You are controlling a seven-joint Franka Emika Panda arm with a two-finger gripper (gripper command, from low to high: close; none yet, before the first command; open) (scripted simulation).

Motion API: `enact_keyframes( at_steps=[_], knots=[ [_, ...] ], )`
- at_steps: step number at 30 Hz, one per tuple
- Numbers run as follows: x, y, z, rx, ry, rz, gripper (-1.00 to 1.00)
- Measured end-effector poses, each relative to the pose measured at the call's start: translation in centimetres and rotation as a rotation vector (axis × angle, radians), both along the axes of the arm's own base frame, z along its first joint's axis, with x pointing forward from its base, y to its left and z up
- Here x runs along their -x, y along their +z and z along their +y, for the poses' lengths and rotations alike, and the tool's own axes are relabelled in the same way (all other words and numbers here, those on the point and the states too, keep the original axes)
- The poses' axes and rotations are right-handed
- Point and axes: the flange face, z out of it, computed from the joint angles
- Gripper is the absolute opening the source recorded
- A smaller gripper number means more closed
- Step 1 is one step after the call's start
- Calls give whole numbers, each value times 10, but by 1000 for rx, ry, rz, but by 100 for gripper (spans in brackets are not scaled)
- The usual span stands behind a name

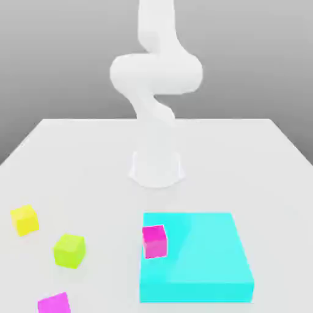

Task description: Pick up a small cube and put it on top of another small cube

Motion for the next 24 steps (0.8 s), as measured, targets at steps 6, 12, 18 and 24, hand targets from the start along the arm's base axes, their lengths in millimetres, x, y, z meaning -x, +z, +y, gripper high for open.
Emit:
enact_keyframes(
  at_steps=[6, 12, 18, 24],
  knots=[
    [-42, -124, -102, -63, -195, 186, 0],
    [-24, -253, -197, -142, -394, 358, 0],
    [52, -377, -276, -243, -617, 524, 0],
    [126, -478, -300, -322, -758, 656, 0]
  ],
)
